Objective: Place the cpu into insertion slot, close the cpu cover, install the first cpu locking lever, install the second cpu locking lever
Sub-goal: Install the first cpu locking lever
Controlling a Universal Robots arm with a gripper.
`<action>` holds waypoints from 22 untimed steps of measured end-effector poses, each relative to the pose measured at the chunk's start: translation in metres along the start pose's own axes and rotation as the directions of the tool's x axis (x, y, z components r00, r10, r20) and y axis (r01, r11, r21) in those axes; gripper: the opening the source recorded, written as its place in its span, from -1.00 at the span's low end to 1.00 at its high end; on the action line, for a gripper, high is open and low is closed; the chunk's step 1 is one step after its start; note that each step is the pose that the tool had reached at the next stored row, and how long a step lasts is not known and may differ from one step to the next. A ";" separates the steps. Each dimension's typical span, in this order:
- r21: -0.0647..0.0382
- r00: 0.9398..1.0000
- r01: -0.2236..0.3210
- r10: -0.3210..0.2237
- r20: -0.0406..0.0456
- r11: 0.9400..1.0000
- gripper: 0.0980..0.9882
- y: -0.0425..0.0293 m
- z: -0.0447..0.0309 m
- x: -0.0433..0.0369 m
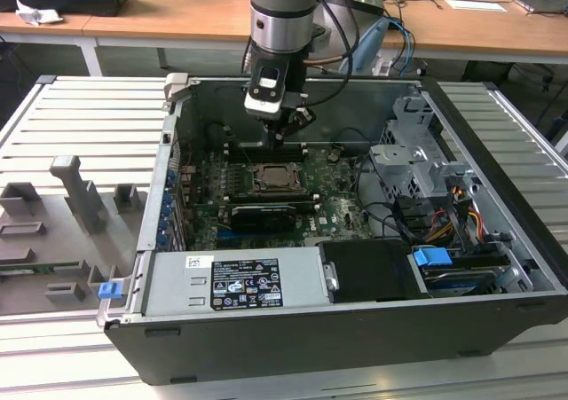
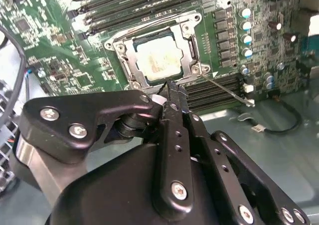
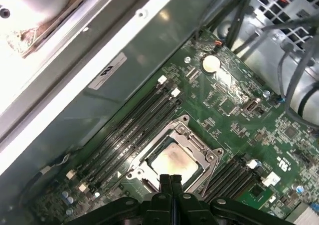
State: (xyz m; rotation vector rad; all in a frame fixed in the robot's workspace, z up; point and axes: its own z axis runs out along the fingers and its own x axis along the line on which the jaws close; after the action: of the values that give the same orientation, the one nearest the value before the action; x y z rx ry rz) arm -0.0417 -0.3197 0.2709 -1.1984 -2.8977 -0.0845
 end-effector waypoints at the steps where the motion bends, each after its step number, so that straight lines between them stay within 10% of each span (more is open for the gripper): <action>1: 0.001 1.000 0.022 -0.022 -0.001 1.000 -0.98 0.0000 0.0000 0.0000; 11: 0.004 0.975 0.224 -0.224 -0.011 0.975 -0.98 0.0000 0.0000 0.0000; 19: 0.006 0.928 0.372 -0.372 -0.020 0.928 -0.98 0.0000 0.0000 0.0000; 22: 0.006 0.901 0.434 -0.434 -0.023 0.901 -0.98 -0.0001 0.0000 -0.0001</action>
State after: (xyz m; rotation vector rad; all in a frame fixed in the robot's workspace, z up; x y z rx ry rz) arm -0.0417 -0.3199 0.2709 -0.5202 -3.0803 -0.0804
